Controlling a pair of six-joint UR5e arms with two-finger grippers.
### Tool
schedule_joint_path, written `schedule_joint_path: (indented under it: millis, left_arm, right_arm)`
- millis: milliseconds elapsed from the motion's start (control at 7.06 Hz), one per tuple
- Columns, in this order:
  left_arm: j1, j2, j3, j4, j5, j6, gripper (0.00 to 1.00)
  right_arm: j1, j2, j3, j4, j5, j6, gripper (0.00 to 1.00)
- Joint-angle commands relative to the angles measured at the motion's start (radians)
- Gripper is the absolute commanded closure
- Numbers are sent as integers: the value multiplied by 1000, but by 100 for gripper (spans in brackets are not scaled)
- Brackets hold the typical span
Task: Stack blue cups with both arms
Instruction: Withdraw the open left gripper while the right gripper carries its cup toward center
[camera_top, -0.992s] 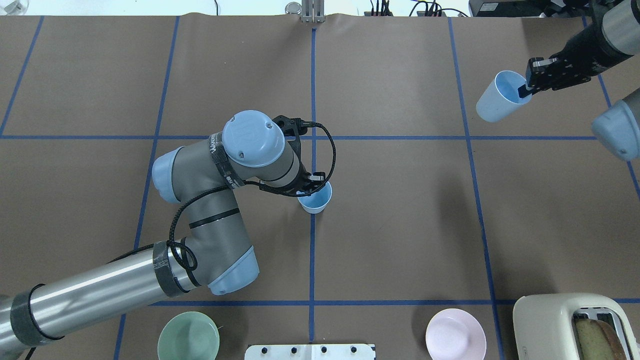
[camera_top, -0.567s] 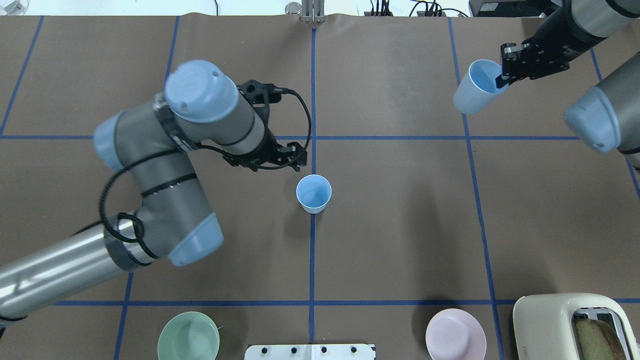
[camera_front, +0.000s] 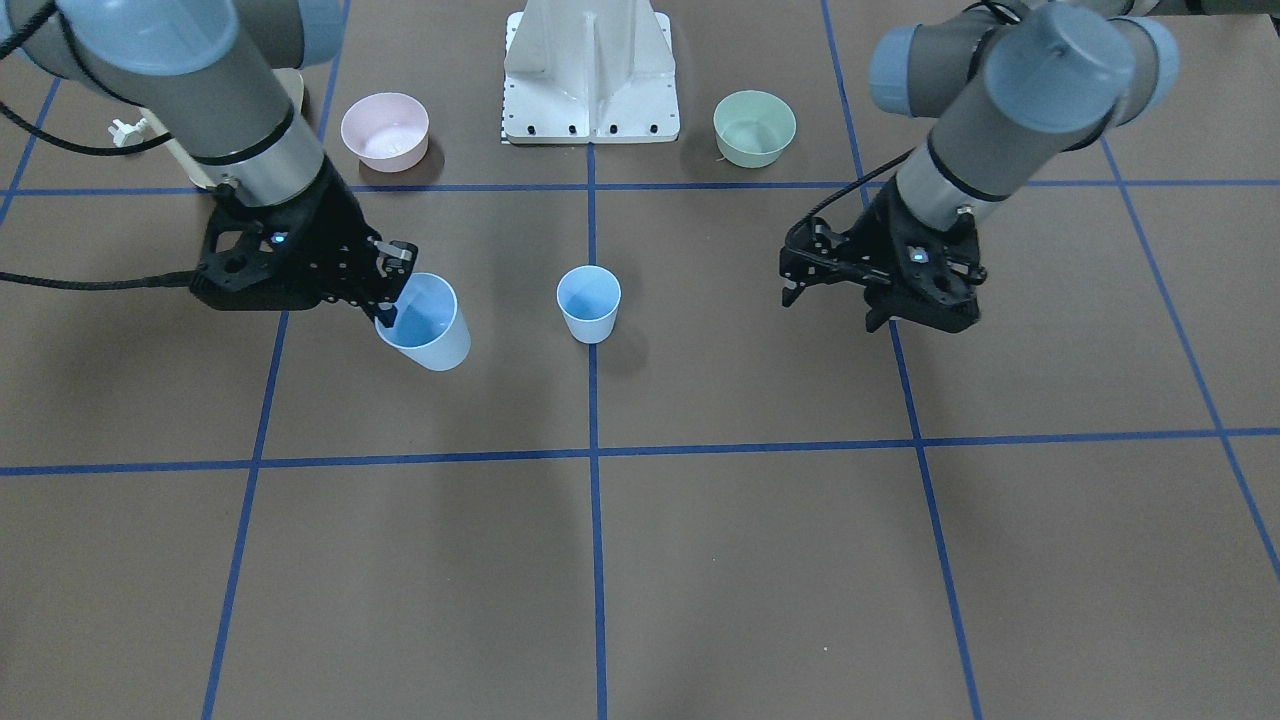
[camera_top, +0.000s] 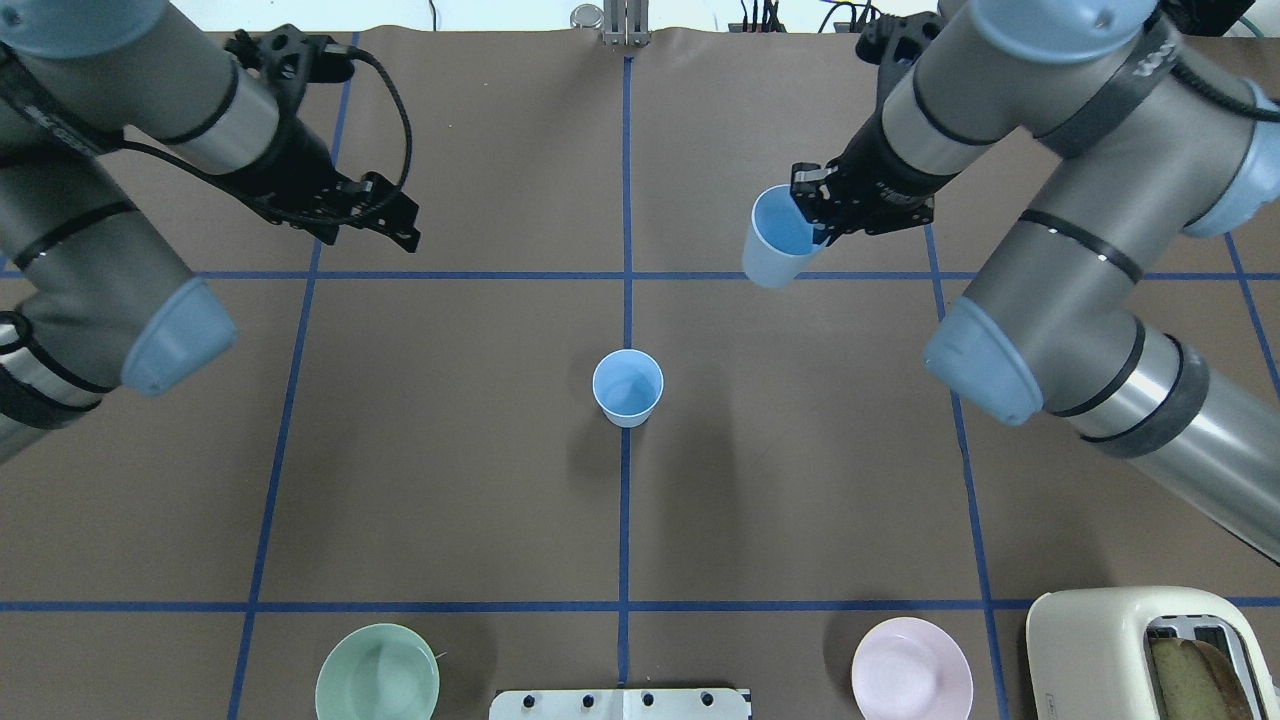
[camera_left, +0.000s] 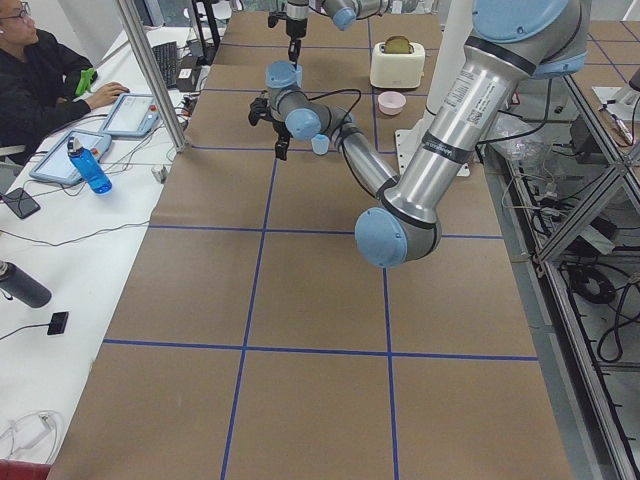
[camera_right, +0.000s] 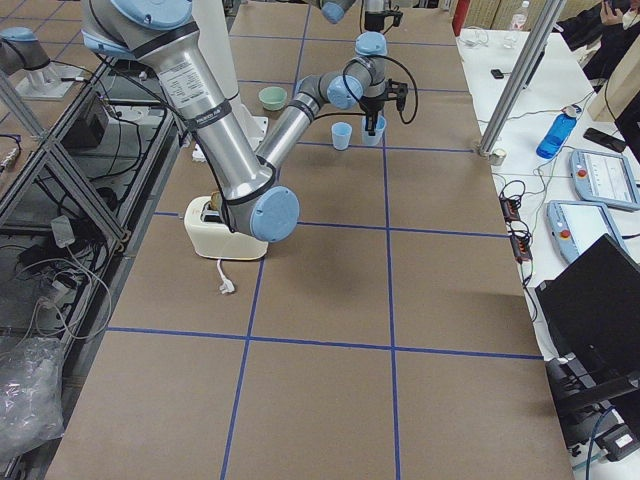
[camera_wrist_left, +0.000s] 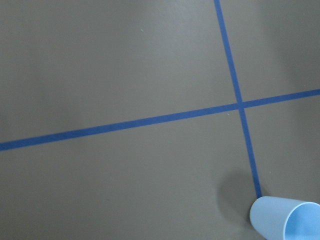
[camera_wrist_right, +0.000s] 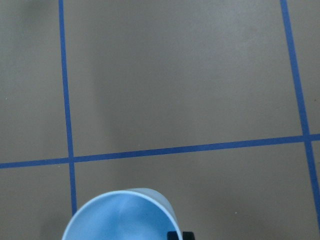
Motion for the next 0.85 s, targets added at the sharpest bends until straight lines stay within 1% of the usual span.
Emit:
schedule_joint_path:
  millis: [0, 142, 283, 567, 708]
  left_arm:
    - [-130, 79, 3, -1, -82, 174, 2]
    - [-173, 122, 1, -1, -90, 249, 2]
    - [-202, 137, 4, 0, -107, 285, 2]
    - [-224, 174, 3, -25, -112, 291, 2]
    - [-227, 176, 3, -23, -112, 311, 2]
  right_arm:
    - [-124, 97, -10, -60, -106, 118, 100]
    - [-156, 135, -11, -92, -137, 157, 100]
    - [-184, 145, -17, -92, -161, 168, 100]
    - [-242, 151, -36, -89, -227, 191, 100]
    - [-253, 152, -48, -89, -234, 193, 100]
